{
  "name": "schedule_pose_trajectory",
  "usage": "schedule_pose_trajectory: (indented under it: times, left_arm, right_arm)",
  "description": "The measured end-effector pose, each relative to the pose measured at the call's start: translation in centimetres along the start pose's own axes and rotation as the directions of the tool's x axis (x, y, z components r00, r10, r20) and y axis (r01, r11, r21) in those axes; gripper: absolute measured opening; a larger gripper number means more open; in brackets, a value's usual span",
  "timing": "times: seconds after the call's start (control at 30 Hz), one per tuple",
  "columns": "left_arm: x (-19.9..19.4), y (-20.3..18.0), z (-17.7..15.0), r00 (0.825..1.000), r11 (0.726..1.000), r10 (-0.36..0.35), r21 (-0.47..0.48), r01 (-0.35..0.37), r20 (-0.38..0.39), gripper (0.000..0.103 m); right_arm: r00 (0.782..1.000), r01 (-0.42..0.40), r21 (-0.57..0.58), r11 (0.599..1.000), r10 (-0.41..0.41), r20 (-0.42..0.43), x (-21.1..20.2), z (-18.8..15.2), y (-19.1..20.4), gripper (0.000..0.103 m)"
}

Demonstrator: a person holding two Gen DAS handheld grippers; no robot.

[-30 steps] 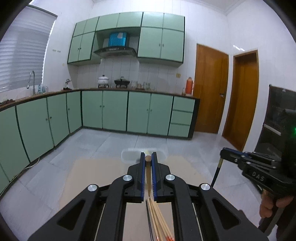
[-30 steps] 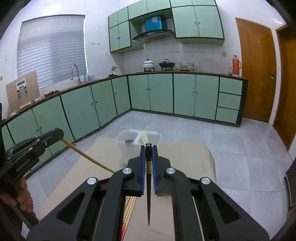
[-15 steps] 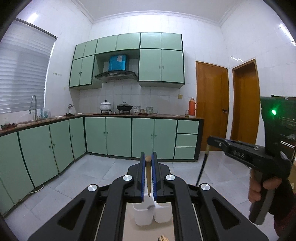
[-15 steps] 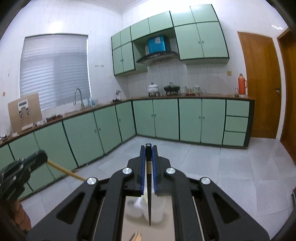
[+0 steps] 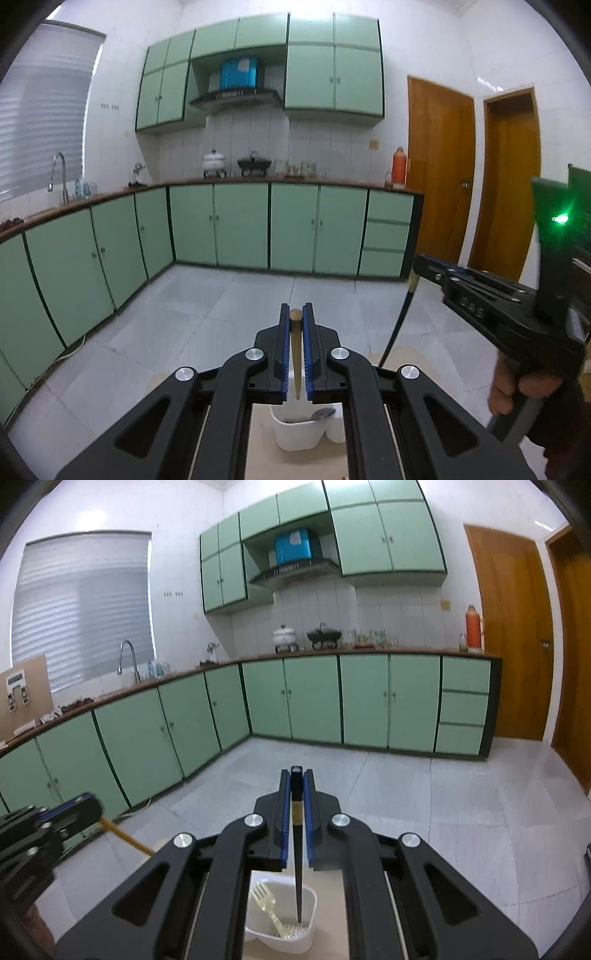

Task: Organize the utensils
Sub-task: 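Carry both chopsticks to the caddy and drop them in with both tools, then grasp a black chopstick with the left tool while the right grasps a red chopstick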

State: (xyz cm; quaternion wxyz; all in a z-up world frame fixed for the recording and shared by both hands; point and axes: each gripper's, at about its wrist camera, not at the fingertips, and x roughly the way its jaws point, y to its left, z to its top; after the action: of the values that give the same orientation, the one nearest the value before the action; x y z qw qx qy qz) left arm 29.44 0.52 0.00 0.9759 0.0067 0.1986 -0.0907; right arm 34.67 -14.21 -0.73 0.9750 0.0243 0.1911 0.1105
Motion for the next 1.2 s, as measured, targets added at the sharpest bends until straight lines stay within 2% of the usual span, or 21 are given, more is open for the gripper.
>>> schedule_pose_trajectory:
  times: [0.07,0.17,0.23,0.33,0.47,0.53,0.8,1.03,1.2]
  left_arm:
    - [1.2,0.1,-0.7,0.999,1.000,-0.001,-0.004,0.001,-0.034,0.006]
    - [1.9,0.3,-1.6,0.998,1.000,-0.005,-0.013,0.004,-0.069,0.007]
    - [1.4,0.5,-1.9,0.998,1.000,-0.008,-0.022,0.007,-0.069,0.015]
    - [-0.1,0.8,-1.8,0.999,0.999,-0.008,-0.034,0.006,-0.049,0.027]
    - [-3.5,0.9,-2.4,1.000,0.999,-0.004,-0.043,0.003,-0.013,0.037]
    - [-5.5,0.8,-3.3,1.000,0.999,-0.006,-0.046,0.006,-0.001,0.042]
    - [-10.8,-0.2,-10.5,1.000,0.997,0.008,-0.075,-0.010,-0.028,0.042]
    - [-13.0,-1.6,-19.2,0.989,1.000,0.004,-0.026,-0.008,-0.148,0.042]
    - [-13.2,-1.8,-23.4,0.973,0.999,-0.001,-0.041,-0.009,-0.230,0.042]
  right_arm:
    - [0.999,-0.005,-0.002,1.000,0.005,-0.036,0.7,-0.9,0.0,0.007]
    - [0.999,-0.003,-0.008,1.000,0.002,-0.050,0.4,-1.7,-0.2,0.018]
    - [0.999,0.003,0.001,1.000,-0.003,-0.035,-0.5,-1.9,-0.3,0.032]
    - [1.000,0.027,0.014,1.000,-0.027,-0.001,-2.7,-2.4,-0.9,0.042]
    - [0.998,0.044,0.026,0.999,-0.045,0.040,-6.9,-3.8,-1.7,0.053]
    - [0.997,0.059,0.013,0.998,-0.059,0.050,-9.1,-5.2,-1.7,0.054]
    - [0.995,0.096,-0.001,0.995,-0.096,-0.005,-16.4,-15.5,0.2,0.055]
    - [0.988,0.065,-0.005,0.998,-0.065,-0.142,-19.1,-23.5,2.5,0.053]
    - [0.966,0.024,-0.026,0.999,-0.030,-0.257,-19.5,-28.0,4.7,0.047]
